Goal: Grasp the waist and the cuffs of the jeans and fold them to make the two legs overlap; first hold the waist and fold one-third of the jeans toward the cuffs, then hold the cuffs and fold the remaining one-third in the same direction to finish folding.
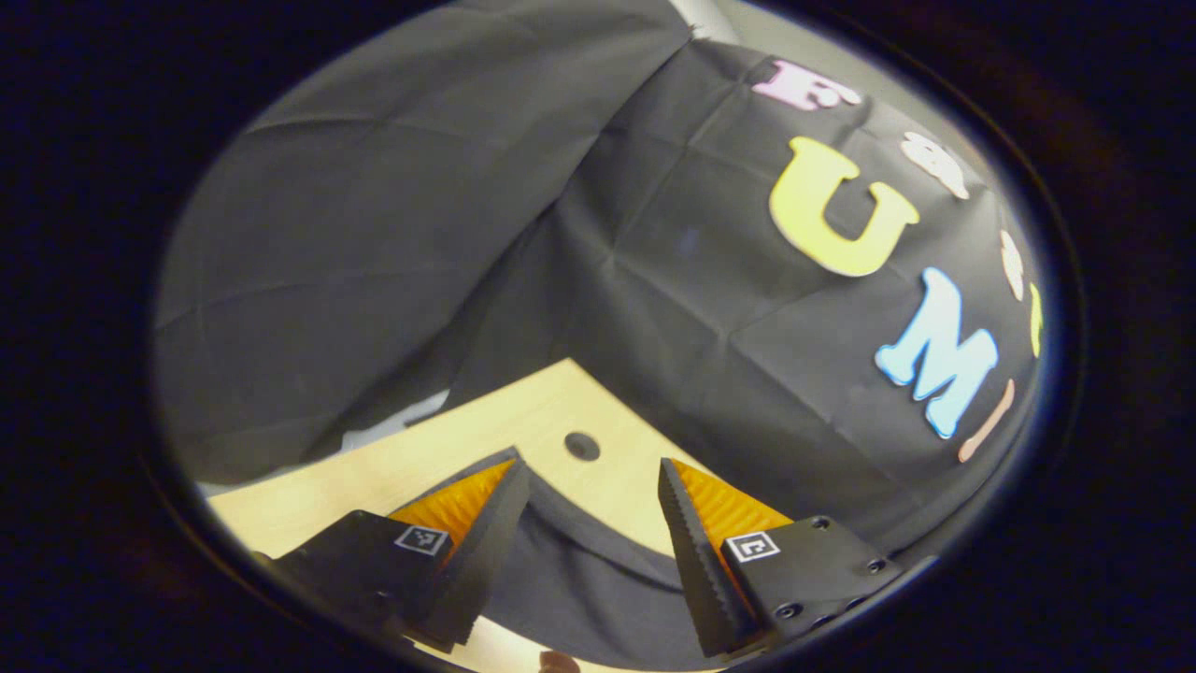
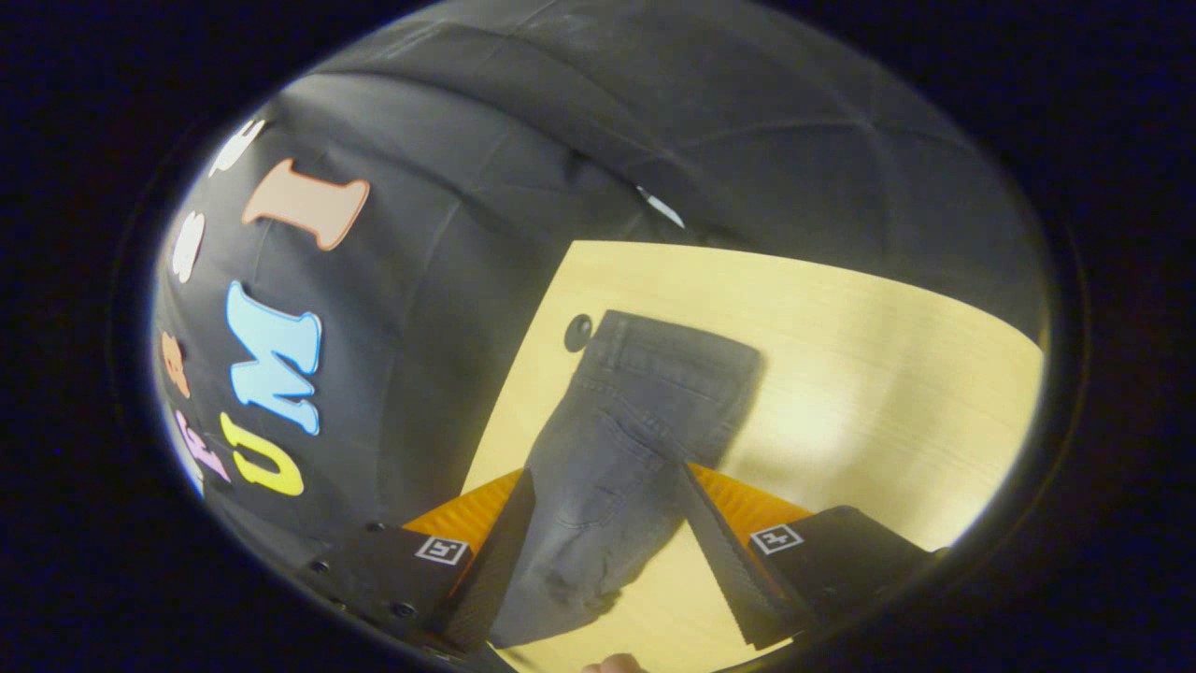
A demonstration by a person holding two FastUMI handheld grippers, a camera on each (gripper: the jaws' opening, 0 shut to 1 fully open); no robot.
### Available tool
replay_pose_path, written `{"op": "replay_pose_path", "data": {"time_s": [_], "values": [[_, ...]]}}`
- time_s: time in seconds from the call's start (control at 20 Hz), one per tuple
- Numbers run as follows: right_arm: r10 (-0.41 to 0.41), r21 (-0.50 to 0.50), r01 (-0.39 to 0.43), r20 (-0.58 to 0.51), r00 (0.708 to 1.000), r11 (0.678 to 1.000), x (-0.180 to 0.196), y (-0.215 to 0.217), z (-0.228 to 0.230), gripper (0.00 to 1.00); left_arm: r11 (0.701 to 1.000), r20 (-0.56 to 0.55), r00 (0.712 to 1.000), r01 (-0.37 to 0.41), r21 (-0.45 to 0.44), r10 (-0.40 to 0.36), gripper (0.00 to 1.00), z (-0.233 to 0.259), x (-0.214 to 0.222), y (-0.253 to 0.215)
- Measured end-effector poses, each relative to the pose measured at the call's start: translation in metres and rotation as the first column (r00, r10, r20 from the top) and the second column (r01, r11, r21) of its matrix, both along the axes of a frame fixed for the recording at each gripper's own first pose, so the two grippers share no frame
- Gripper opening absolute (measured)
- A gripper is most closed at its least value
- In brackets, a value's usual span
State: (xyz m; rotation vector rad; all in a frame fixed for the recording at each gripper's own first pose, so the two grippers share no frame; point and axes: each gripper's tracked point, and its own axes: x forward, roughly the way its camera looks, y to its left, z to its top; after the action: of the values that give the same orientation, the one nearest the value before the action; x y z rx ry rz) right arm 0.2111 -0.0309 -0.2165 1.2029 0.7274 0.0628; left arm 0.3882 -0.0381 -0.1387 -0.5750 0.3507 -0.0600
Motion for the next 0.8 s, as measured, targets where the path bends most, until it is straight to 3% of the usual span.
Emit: {"op": "replay_pose_path", "data": {"time_s": [0.2, 0.35, 0.45, 0.5, 0.55, 0.8], "values": [[-0.047, 0.001, 0.047, -0.045, 0.998, 0.999, -0.002, -0.01, -0.035, 0.93, 0.98, 0.105, 0.992, 0.049, 0.193, -0.07, 0.92, 0.046, -0.041, -0.05], [-0.052, 0.013, 0.053, -0.063, 0.997, 0.999, 0.007, -0.009, -0.046, 0.93, 0.96, 0.151, 0.982, 0.068, 0.272, -0.112, 0.92, 0.065, -0.065, -0.077], [-0.061, 0.037, 0.065, -0.092, 0.994, 0.997, 0.014, -0.007, -0.053, 0.93, 0.947, 0.174, 0.976, 0.071, 0.314, -0.131, 0.92, 0.072, -0.077, -0.089], [-0.067, 0.043, 0.072, -0.105, 0.992, 0.996, 0.013, -0.007, -0.055, 0.93, 0.939, 0.174, 0.975, 0.073, 0.336, -0.138, 0.84, 0.071, -0.083, -0.095], [-0.071, 0.049, 0.078, -0.12, 0.99, 0.996, 0.013, -0.006, -0.057, 0.93, 0.931, 0.172, 0.975, 0.071, 0.357, -0.141, 0.93, 0.07, -0.088, -0.098], [-0.107, 0.122, 0.125, -0.14, 0.984, 0.985, 0.038, 0.021, -0.059, 0.92, 0.928, 0.168, 0.979, 0.045, 0.369, -0.115, 0.95, 0.074, -0.119, -0.105]]}}
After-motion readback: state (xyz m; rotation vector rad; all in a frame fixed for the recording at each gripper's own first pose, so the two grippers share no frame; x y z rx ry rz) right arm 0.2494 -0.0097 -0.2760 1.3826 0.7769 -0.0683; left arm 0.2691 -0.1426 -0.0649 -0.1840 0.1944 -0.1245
